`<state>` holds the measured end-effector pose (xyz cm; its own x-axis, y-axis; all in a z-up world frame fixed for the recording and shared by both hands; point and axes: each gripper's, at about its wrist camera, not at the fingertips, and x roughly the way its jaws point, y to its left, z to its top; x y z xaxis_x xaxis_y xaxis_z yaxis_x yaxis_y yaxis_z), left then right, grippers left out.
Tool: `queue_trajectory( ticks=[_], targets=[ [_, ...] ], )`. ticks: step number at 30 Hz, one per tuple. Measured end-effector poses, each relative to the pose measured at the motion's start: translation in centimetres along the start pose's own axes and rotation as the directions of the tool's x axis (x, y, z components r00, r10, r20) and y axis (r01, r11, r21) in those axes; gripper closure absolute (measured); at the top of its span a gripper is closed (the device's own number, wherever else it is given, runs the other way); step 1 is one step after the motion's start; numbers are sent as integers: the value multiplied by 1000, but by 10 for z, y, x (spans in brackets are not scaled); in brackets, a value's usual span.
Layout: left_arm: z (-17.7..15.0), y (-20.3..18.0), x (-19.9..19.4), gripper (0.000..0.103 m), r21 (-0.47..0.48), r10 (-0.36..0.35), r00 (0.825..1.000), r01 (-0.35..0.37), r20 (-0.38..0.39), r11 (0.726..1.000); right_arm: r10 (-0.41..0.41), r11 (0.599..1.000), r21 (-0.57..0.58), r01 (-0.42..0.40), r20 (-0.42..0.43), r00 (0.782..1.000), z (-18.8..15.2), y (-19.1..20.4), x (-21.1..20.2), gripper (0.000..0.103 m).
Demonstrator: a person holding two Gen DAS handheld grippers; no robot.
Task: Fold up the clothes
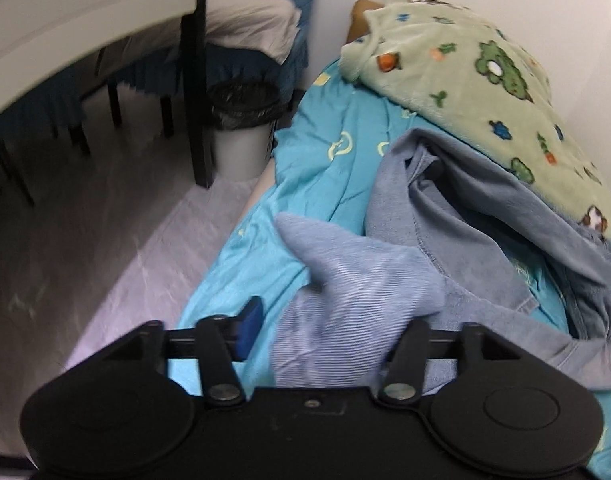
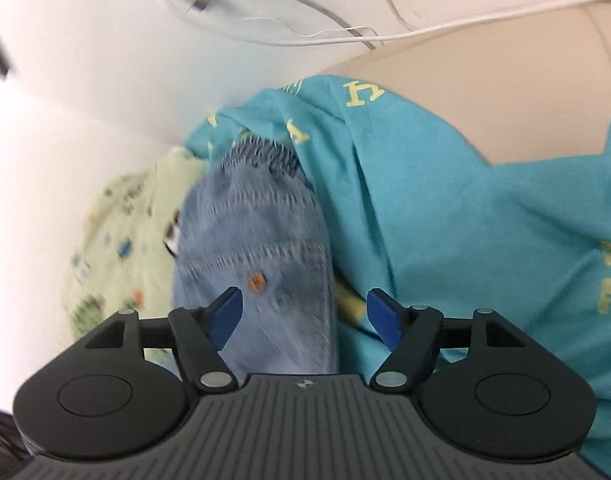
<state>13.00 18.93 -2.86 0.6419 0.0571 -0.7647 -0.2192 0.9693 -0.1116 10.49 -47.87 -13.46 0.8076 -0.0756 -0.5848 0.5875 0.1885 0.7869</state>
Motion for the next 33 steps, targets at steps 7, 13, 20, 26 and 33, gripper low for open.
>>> queue_trajectory(
  ticks=[7,13,20,26,33],
  targets=[
    [-6,39,20,43,-43,46,997,-48,-56,998,95,989,116,-92,-29,995,36,-2,45,31],
    [-18,87,36,42,-171,138,984,-157,-115,973,147,988,61,-144,-57,987,41,-3,79,30],
    [2,34,25,41,-45,87,996,-87,3,995,164,984,-67,-163,8,986,22,22,72,77],
    [13,-63,19,40,120,-106,989,93,104,988,183,880,-457,-128,78,980,-27,85,38,89],
    [-23,-168,34,40,269,-258,964,231,69,935,93,757,-640,-135,-99,991,-85,96,65,91]
  ],
)
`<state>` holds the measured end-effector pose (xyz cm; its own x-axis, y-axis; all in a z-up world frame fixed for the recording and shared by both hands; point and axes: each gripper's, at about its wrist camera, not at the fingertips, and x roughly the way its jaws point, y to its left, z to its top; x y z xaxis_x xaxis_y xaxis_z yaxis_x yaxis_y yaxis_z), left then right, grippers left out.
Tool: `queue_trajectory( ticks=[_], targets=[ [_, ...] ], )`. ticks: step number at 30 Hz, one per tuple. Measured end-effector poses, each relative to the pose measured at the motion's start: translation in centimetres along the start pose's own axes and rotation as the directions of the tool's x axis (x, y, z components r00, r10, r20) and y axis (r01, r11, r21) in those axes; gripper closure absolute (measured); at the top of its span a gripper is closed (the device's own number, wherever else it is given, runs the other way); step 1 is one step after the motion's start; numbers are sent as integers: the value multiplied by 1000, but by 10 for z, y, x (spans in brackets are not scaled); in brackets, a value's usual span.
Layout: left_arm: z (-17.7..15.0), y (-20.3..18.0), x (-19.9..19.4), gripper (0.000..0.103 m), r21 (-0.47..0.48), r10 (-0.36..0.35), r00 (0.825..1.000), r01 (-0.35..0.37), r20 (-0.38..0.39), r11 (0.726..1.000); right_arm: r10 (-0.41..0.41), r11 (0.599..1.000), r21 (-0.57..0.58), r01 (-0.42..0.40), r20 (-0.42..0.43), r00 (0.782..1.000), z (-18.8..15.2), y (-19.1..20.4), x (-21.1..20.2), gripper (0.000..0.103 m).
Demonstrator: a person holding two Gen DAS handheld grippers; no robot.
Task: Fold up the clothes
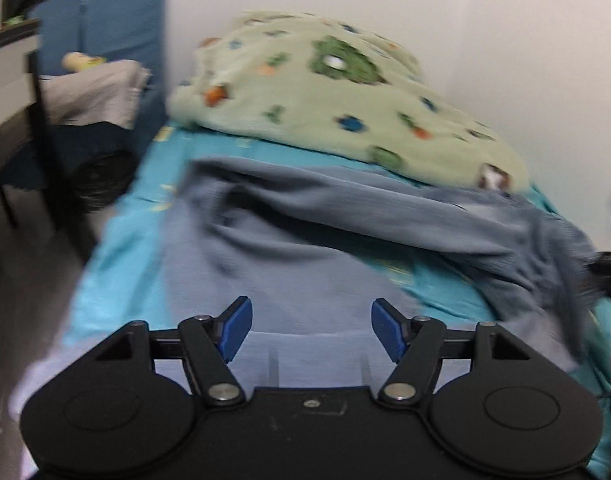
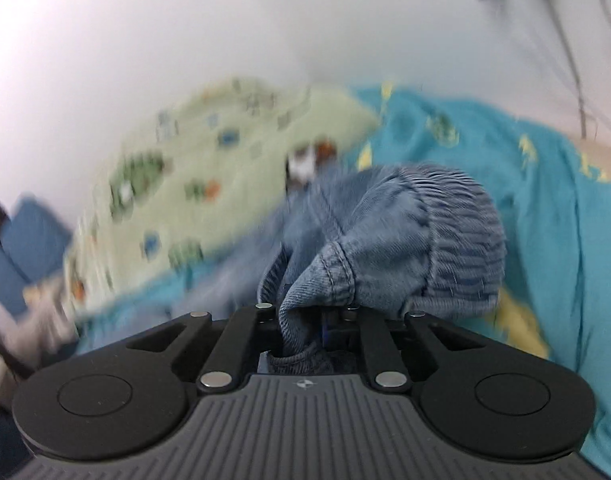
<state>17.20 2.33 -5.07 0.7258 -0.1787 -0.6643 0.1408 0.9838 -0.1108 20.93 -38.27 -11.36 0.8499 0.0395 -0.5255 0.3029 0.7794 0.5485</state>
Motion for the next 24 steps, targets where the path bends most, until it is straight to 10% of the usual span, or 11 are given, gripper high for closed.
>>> queue_trajectory(
  ticks=[4,15,24],
  targets=[
    [-21,-28,29,40,4,-43,999,43,-26,999,18,999,52,-12,-116,993,-16,-19,22,90],
    [-56,-25,74,40,44,46,992,-41,-117,998,38,982,182,-43,31,999,8,-26,-40,68],
    [-60,-32,74,39,60,34,993,-27,-116,998,11,793,604,-74,108,994,35,-111,-52,46]
  ],
)
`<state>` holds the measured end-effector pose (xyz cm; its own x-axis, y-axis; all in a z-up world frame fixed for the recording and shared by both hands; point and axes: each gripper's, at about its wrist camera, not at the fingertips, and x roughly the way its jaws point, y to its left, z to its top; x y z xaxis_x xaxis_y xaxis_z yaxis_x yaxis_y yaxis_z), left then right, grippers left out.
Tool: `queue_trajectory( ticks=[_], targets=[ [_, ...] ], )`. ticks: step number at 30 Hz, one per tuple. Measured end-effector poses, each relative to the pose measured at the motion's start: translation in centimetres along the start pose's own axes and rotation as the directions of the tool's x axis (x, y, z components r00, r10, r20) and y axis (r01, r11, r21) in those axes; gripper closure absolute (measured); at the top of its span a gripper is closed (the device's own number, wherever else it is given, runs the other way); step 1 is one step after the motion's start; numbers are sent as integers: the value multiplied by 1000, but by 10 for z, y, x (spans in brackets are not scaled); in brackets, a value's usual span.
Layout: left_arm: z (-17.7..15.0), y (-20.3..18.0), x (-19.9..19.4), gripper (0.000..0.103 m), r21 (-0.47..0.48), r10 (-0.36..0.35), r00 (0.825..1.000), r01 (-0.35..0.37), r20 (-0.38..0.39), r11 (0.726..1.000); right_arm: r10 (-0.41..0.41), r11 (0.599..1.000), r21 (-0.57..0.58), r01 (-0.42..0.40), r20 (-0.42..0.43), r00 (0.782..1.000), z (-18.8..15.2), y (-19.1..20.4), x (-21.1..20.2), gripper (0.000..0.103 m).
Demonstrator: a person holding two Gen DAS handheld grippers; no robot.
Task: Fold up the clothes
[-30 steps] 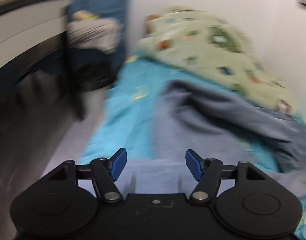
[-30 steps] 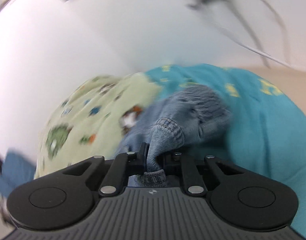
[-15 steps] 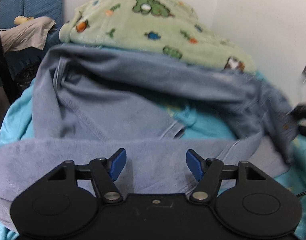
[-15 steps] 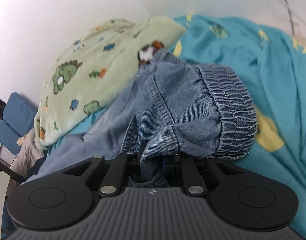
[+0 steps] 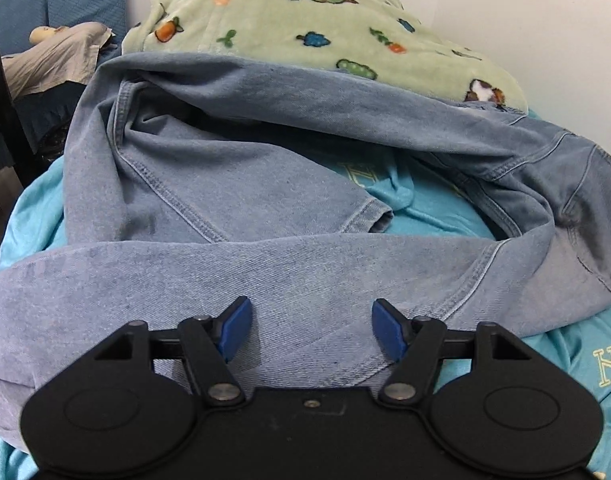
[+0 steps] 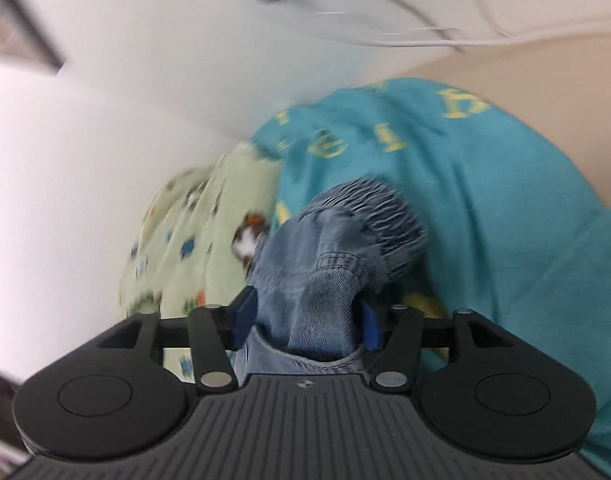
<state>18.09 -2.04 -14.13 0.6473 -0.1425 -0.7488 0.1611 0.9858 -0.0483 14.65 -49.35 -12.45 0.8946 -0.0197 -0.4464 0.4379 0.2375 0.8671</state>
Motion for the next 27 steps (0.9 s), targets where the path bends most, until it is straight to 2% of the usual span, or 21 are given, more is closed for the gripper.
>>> queue_trajectory(
  ticks=[4,6,7,10,11,13,16,20,22,23,24,27],
  targets=[
    [0,1,0,38,-6,-8,1000,8,4,1000,-15,994,108,15,0,1000,21,-22,8,41],
    [0,2,1,38,-10,-11,1000,11,7,1000,-25,989,148,22,19,1000,29,-33,11,30],
    [0,2,2,37,-11,-11,1000,11,8,1000,-27,985,169,22,29,999,33,-39,13,29],
    [0,1,3,37,-9,-8,1000,8,10,1000,49,968,246,-54,28,998,38,-57,27,29],
    [0,0,3,37,-7,-7,1000,7,10,1000,69,966,251,-68,4,998,39,-60,33,29],
    [-1,0,2,37,-4,-6,1000,6,12,1000,69,975,212,-62,-27,997,38,-55,40,29],
    [-2,-1,3,37,5,-1,1000,1,13,1000,8,999,49,-6,-42,999,38,-35,51,29],
    [-2,-3,4,37,21,9,1000,-9,13,1000,-83,985,-162,66,-100,991,28,-13,67,31],
    [-3,-4,4,37,30,14,1000,-14,14,999,-105,973,-214,81,-104,989,24,-9,68,43],
    [-4,-4,4,37,35,16,1000,-17,15,999,-100,976,-206,75,-114,988,23,-9,68,62],
    [-4,-5,4,37,39,19,1000,-19,15,999,-95,978,-198,69,-124,988,23,-10,69,76],
    [-4,-6,3,37,41,23,1000,-24,11,999,-79,976,-207,60,-83,993,20,0,60,87]
  ],
)
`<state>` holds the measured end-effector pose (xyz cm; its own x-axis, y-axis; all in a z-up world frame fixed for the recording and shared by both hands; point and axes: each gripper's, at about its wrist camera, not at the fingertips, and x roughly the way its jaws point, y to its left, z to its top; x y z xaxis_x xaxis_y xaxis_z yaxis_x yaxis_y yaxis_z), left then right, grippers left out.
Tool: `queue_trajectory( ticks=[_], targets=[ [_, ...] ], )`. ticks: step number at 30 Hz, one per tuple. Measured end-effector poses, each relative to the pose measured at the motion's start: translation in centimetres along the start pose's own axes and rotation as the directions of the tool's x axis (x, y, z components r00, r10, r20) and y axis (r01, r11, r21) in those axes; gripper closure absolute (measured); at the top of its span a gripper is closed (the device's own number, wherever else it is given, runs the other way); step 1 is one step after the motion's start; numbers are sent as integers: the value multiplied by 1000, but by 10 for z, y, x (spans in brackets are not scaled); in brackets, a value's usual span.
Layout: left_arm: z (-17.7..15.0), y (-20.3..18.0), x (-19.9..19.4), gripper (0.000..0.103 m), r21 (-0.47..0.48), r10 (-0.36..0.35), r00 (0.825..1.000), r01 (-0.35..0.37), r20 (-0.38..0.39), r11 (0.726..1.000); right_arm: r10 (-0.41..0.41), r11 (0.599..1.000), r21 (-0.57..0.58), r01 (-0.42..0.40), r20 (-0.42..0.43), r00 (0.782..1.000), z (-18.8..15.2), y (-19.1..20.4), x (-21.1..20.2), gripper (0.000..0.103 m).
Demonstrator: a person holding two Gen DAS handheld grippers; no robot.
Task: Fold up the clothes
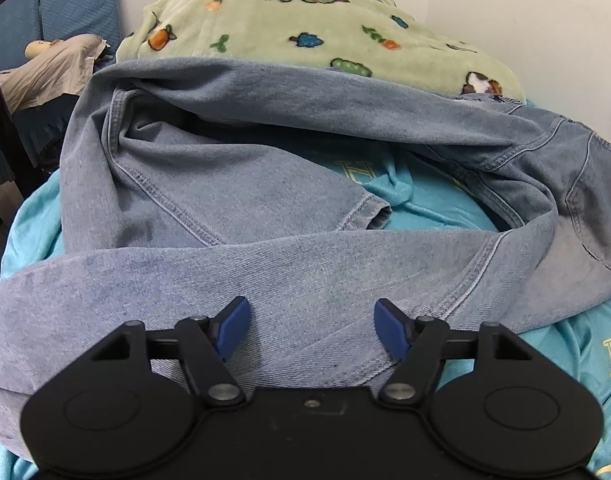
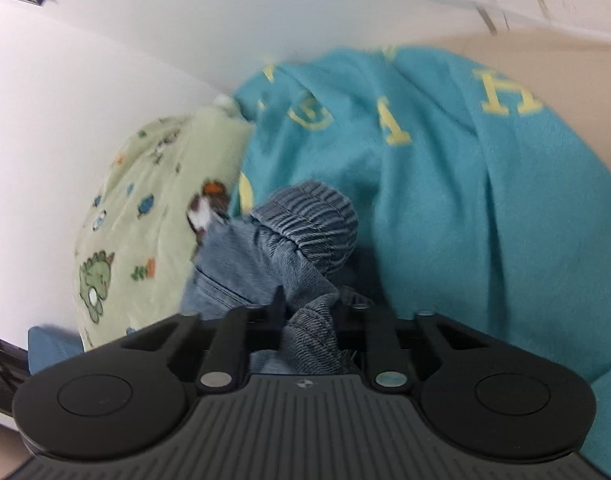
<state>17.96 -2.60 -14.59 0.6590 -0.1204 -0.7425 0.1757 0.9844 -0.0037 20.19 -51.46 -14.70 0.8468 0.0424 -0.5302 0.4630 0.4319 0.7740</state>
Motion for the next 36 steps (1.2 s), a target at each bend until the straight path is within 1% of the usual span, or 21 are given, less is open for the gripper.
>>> queue_trajectory(
  ticks=[1,3,5,7,8,10,13,15,17,20,22,23,24,25,26,27,30,32,34,36],
  targets=[
    [0,0,-1,37,0,-3,1000,3,-2,1000,4,1000,-28,-3,36,999,2,7,-5,87],
    [0,0,-4,37,2,-15,1000,15,-2,1000,25,996,-82,-14,126,992,8,20,-18,93],
    [1,-1,-6,37,6,-22,1000,22,-1,1000,56,990,-138,-25,225,973,15,33,-30,95],
    [3,-2,-8,37,12,-24,1000,24,2,1000,71,982,-188,-15,294,953,18,39,-37,95],
    [4,-3,-10,37,15,-25,1000,25,4,1000,58,978,-209,11,321,945,18,40,-37,95],
    [7,-4,-14,37,18,-36,999,35,11,999,7,976,-205,69,349,937,16,31,-30,96],
    [12,-4,-22,37,23,-50,999,50,21,999,-75,986,-119,119,325,943,22,-4,-6,96],
    [15,-3,-29,37,21,-59,998,58,29,998,-124,981,-107,160,284,951,27,-25,12,96],
    [20,0,-36,37,4,-66,997,66,35,998,-133,981,-103,162,248,960,28,-38,24,96],
    [30,8,-48,37,-41,-69,996,71,48,997,-117,983,-111,146,235,965,28,-38,28,94],
    [37,15,-59,37,-61,-71,995,75,64,995,-124,981,-115,154,231,965,30,-32,25,88],
    [41,19,-66,37,-67,-66,995,71,71,995,-127,981,-117,157,231,965,28,-28,20,82],
    [45,22,-73,37,-74,-60,995,66,77,995,-138,979,-113,168,233,963,26,-24,14,71],
    [49,27,-80,37,-79,-57,995,63,85,995,-144,979,-109,174,238,961,23,-22,7,66],
    [52,32,-89,37,-83,-55,994,63,96,995,-144,979,-108,174,244,959,18,-18,-2,58],
    [56,37,-98,37,-83,-52,993,62,107,995,-142,978,-115,175,249,958,13,-12,-12,54],
    [64,57,-124,37,-61,-20,992,28,128,998,-172,962,-165,217,253,952,-1,9,-38,53],
    [66,73,-141,37,-40,11,990,-5,140,999,-151,964,-181,197,239,959,-12,20,-58,53],
    [64,93,-157,37,-14,41,989,-40,143,999,-95,974,-185,135,210,973,-28,32,-74,53],
    [57,115,-169,37,21,70,989,-73,132,997,-15,981,-189,47,165,986,-49,44,-91,51]
  ],
)
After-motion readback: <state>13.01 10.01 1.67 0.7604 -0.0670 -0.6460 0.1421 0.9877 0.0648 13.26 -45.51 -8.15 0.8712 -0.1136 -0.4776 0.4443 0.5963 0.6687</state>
